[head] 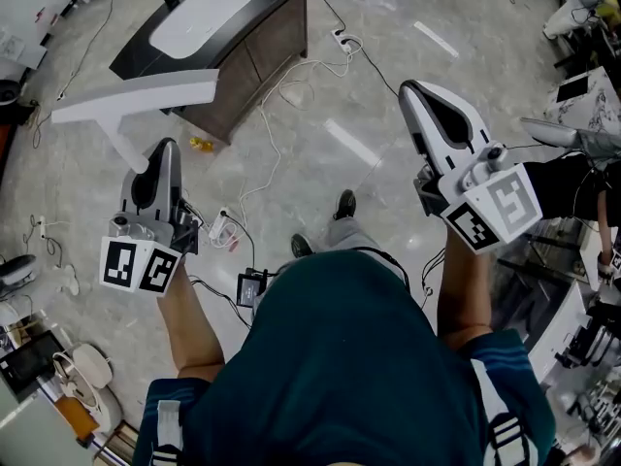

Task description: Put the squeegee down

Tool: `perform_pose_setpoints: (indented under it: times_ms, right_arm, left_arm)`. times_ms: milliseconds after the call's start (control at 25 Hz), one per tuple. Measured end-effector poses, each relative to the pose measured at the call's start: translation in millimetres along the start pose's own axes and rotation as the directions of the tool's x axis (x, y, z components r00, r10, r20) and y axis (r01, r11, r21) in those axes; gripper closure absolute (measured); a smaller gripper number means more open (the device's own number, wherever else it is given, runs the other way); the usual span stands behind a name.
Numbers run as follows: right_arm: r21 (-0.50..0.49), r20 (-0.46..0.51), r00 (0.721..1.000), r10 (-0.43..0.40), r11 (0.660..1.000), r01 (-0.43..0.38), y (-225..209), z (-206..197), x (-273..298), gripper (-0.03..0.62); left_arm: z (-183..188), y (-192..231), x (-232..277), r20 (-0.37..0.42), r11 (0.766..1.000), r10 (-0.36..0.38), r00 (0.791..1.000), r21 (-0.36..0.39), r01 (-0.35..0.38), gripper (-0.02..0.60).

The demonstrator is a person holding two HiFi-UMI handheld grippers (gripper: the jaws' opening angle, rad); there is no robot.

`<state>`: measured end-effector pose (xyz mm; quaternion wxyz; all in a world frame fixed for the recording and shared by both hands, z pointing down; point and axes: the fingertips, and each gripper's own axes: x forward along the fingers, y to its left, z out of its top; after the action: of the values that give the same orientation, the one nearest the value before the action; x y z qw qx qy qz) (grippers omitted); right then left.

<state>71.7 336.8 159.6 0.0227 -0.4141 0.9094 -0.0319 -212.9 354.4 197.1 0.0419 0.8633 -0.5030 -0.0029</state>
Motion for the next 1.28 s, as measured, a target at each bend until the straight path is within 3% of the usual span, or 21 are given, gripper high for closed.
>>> perform_pose_setpoints:
  times_ms: [640,1000,1280]
  right_arm:
    - [0.044,0.015,0.994,0.111,0.993,-0.112,-142,5,31,0.589]
    - [0.077,0.018,0.994,0.106,0.991,-0.107,-168,-10,26,0.589]
    - [0.076,0.002,0.998,0.061,0.995,-0.061,-173,-24,26,0.589]
  left_arm:
    - [12,-36,124,-0.020,0.994,0.109,0.994,0.027,-0.108,0.580]
    - [7,-45,149,-0.045,0.994,0.104,0.994,0.043,-0.102,0.580]
    - [-6,-39,172,-0.043,0.998,0.046,0.998,0.034,-0.045,0.580]
